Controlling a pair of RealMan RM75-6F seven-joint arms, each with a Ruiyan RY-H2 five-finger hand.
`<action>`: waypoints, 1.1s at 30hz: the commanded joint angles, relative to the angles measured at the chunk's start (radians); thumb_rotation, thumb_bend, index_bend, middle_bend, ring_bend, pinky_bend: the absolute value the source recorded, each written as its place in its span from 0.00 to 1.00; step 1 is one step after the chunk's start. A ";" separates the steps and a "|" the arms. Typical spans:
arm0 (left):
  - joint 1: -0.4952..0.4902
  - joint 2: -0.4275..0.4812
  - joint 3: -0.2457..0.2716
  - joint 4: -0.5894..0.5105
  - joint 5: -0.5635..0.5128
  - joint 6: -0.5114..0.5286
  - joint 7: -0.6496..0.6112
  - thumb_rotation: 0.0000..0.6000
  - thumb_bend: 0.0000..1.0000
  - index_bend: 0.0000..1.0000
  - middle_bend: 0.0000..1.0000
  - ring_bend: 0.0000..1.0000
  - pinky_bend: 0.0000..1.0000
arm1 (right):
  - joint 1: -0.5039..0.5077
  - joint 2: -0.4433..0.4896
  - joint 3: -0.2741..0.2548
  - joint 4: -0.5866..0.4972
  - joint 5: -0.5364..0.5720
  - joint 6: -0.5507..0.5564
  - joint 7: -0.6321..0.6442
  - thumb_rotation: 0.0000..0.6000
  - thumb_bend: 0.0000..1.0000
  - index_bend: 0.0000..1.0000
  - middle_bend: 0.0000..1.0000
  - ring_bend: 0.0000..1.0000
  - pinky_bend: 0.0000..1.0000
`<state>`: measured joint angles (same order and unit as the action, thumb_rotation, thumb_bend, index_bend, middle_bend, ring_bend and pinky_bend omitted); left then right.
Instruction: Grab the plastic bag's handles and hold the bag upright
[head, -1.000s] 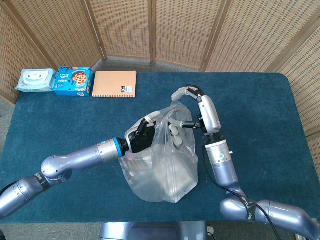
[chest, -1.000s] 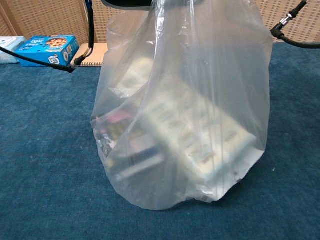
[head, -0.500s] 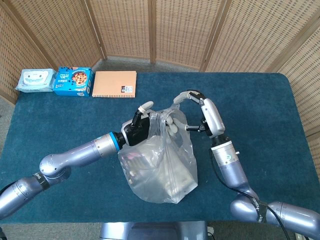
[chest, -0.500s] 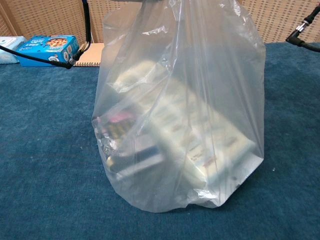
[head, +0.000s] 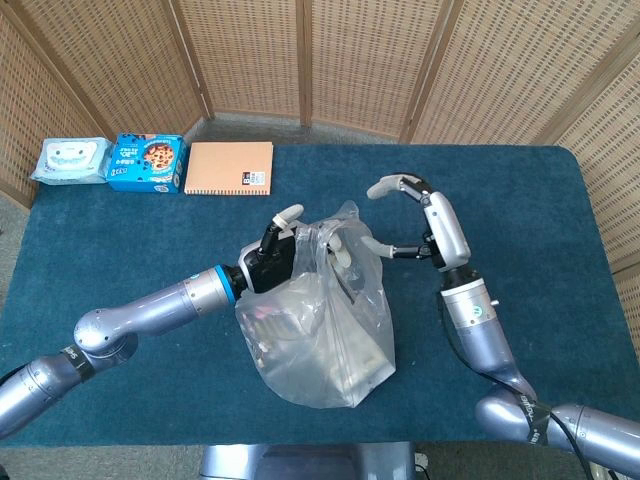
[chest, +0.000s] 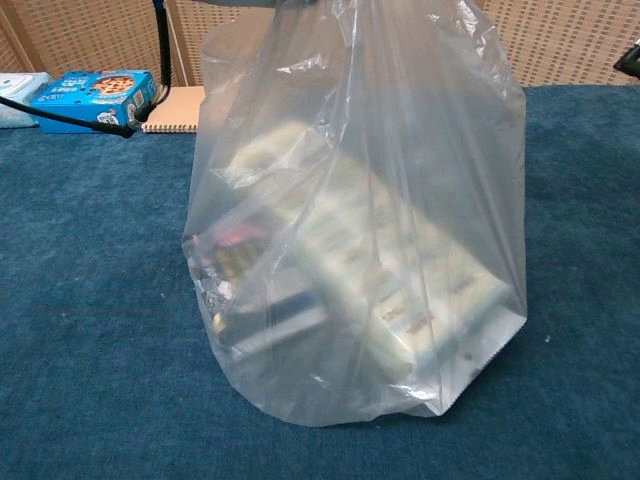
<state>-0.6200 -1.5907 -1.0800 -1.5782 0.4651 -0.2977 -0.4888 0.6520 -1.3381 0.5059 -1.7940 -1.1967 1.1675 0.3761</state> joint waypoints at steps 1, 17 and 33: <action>0.013 0.009 -0.005 -0.009 0.000 -0.005 0.004 0.00 0.29 0.46 0.47 0.43 0.47 | -0.012 0.009 -0.007 0.009 -0.010 0.012 0.008 0.91 0.14 0.39 0.37 0.26 0.13; 0.094 0.021 -0.072 -0.047 -0.057 -0.012 -0.012 0.00 0.29 0.47 0.50 0.48 0.52 | -0.118 0.066 -0.073 0.062 -0.081 0.120 0.031 0.91 0.14 0.39 0.37 0.26 0.14; 0.039 0.077 -0.087 -0.163 -0.099 0.235 -0.163 0.00 0.58 0.70 0.78 0.74 0.72 | -0.260 0.108 -0.188 0.106 -0.173 0.241 0.068 0.91 0.15 0.39 0.37 0.25 0.14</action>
<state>-0.5696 -1.5282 -1.1633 -1.7247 0.3710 -0.0819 -0.6345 0.4004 -1.2326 0.3257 -1.6932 -1.3639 1.4019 0.4353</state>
